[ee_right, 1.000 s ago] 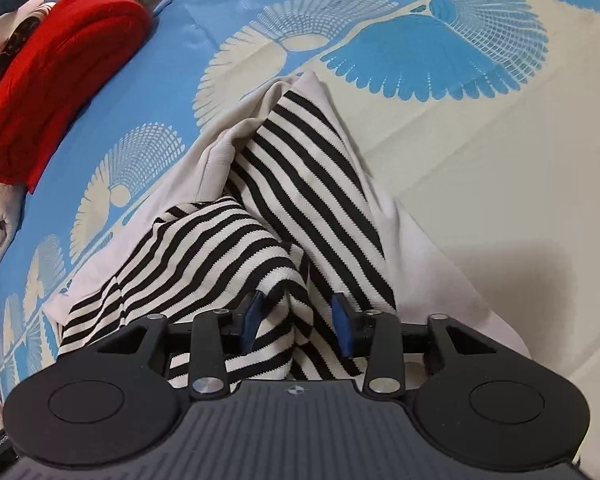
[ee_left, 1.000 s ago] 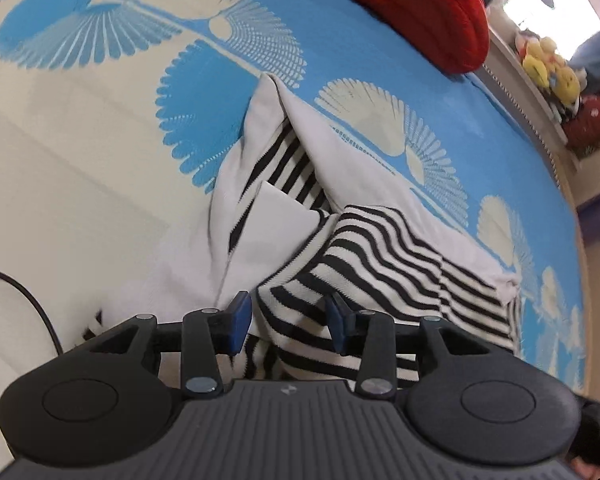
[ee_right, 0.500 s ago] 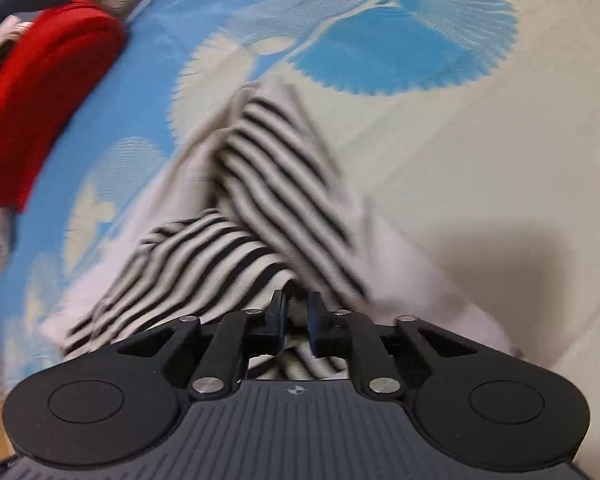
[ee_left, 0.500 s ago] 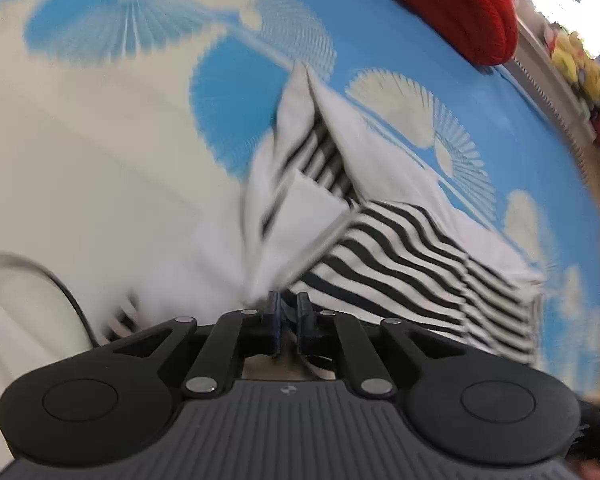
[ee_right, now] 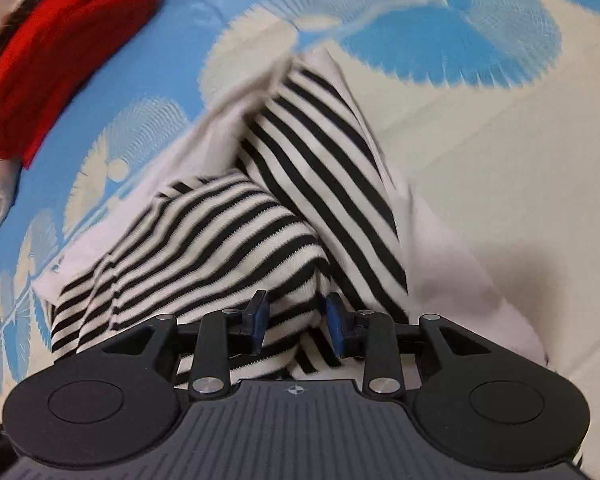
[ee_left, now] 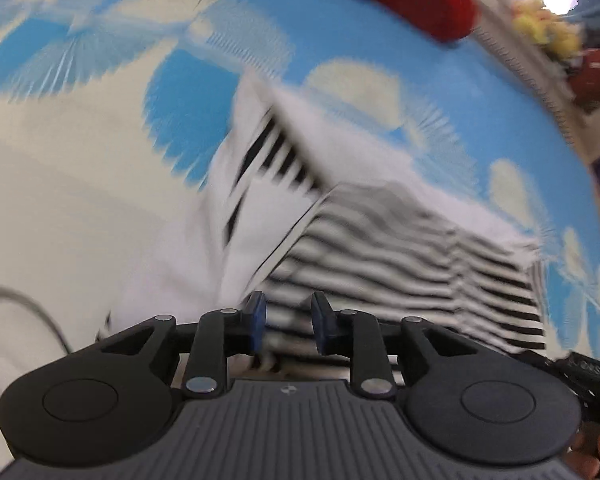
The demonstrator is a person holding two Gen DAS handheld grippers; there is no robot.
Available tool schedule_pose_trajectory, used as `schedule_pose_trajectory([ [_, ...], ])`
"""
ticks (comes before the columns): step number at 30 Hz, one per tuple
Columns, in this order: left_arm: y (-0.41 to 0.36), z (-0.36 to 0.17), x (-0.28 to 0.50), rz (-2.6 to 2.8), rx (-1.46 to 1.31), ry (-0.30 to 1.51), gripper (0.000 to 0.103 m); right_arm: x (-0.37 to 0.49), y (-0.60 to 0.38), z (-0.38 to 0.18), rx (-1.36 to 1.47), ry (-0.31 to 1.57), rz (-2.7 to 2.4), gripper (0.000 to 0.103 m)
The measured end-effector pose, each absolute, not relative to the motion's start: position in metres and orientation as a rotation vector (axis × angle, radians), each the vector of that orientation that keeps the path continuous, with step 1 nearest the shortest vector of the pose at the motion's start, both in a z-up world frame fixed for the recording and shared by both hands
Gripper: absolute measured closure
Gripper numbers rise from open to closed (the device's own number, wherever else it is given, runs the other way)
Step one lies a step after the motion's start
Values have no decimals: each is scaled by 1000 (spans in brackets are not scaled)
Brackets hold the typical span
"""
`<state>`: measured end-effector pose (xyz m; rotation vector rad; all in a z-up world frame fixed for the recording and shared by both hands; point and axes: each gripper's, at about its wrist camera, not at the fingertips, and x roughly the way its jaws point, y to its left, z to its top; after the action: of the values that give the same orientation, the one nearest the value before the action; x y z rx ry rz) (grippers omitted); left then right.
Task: Fold small clothes
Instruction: 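Open both grippers and raise them off the folded top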
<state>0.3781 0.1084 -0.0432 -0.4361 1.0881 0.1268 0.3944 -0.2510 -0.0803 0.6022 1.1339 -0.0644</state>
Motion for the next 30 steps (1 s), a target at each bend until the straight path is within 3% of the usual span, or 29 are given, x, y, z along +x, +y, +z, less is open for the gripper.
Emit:
schedule_pose_trajectory([
  [2,104,-42,381,98,-388,1072,76,394,-249,-74,599,1098,-30,60],
  [5,112,-73,382,141,-400,1236,77,394,-262,-97,681,1206,-72,60],
  [7,116,-61,374,144,-401,1203,77,390,-271,-98,699,1215,-107,60],
  [11,112,4,349,68,-315,1005,76,379,-277,-46,607,1064,-50,60],
  [15,115,55,302,17,-293,921,76,337,-298,23,584,862,22,60],
  [22,117,90,183,-60,-239,818,76,214,-337,87,543,695,127,58],
  [30,122,32,103,-36,-243,909,76,116,-361,9,475,756,46,55],
])
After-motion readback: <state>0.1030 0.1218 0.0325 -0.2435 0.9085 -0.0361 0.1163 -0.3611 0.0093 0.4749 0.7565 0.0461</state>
